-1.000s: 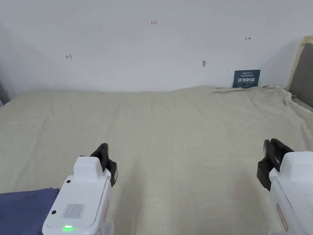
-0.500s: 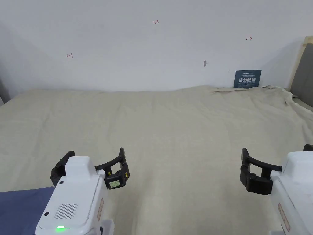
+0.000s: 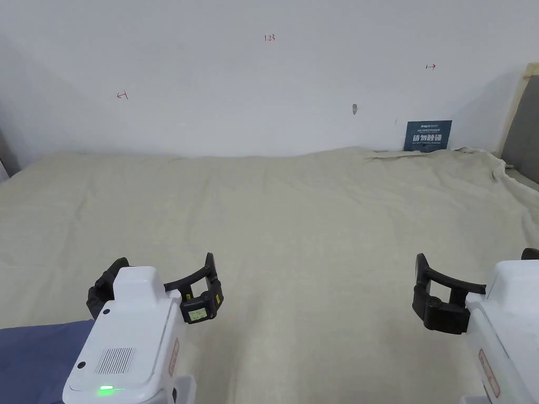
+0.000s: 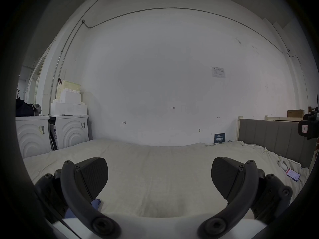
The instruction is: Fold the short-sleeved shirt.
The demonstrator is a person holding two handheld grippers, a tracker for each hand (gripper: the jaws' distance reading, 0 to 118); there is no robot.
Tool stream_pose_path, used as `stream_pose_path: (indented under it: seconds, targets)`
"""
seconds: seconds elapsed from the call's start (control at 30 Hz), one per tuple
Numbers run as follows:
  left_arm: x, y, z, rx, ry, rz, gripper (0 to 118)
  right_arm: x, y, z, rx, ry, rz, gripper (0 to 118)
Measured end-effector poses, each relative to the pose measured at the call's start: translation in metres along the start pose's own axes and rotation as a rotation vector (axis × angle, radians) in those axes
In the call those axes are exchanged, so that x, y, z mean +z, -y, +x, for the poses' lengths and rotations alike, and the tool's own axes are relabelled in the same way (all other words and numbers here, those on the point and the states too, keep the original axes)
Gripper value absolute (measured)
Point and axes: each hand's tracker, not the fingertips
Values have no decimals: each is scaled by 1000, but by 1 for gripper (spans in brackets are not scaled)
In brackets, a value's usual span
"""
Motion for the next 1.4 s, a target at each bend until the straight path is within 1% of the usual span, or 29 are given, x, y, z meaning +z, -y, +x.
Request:
stream_pose_path:
  seconds: [0.27,0.73,1.4]
  targets:
    - [-1,0,1,-9,3,0,118,4,-7,-7,4,-3,5,116]
    - [1,0,1,-22,2,-2,118,-2,2,2,3,-3,7,116]
    - [-1,-1,1,-31,3,0,118,-1,1,2,4,-2,14,116]
